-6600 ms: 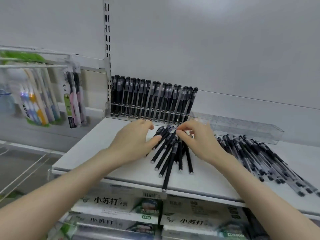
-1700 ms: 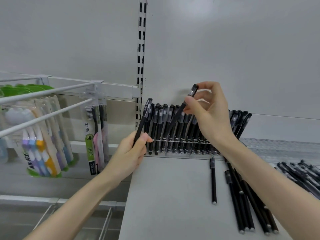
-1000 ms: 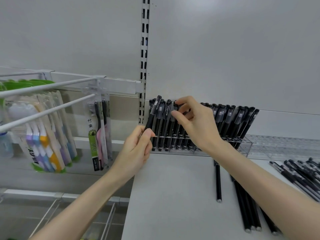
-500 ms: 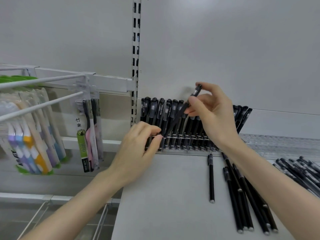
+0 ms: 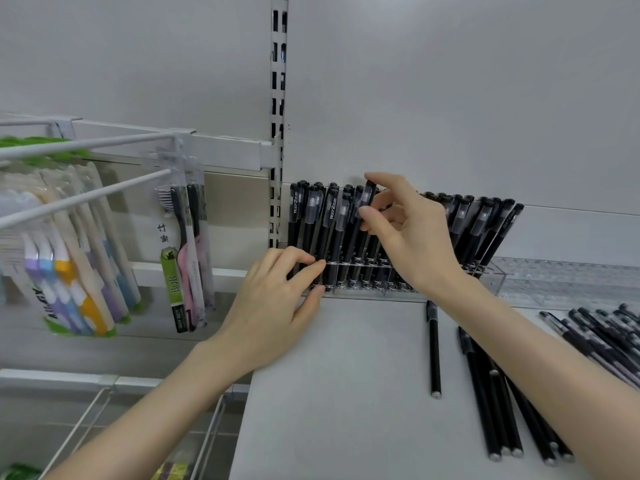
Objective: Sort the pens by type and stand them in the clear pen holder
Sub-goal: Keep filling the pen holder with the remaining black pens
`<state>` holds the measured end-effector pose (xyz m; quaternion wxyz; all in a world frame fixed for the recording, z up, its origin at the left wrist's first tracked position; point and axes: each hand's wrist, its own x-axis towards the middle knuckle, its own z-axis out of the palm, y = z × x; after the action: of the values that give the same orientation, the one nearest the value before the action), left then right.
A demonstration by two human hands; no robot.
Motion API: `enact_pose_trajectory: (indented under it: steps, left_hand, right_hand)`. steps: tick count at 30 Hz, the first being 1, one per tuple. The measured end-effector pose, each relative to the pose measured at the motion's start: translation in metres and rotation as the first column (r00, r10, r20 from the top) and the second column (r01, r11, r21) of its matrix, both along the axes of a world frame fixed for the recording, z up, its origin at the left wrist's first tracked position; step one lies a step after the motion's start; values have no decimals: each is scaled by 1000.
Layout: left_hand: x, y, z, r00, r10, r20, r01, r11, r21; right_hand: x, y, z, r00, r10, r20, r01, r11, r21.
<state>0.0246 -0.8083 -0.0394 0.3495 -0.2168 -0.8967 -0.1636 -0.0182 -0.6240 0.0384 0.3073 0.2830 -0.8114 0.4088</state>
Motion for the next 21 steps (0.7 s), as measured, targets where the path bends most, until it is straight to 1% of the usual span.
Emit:
enact_pose_trajectory:
  steps: [4, 9, 14, 18, 21]
  left_hand:
    - [1, 2, 3, 1000, 9, 4, -9, 1000, -3]
    - [1, 2, 5, 1000, 23, 19, -23, 1000, -11]
    - [4, 4, 8, 997, 65, 40, -62, 996, -71]
    - [6, 5, 15, 992, 121, 34, -115, 984, -138]
    - [10, 11, 21, 990, 131, 55, -122, 983, -140]
  right_hand:
    - [1, 0, 3, 1000, 1, 20, -2, 1000, 27]
    - [3, 1, 4, 996, 1, 88, -11, 994, 110]
    - [6, 2, 0, 998, -32, 62, 23, 989, 144]
    - [14, 9, 2, 997, -48, 56, 43, 994, 100]
    - [22, 20, -1, 995, -63, 76, 57, 995, 85]
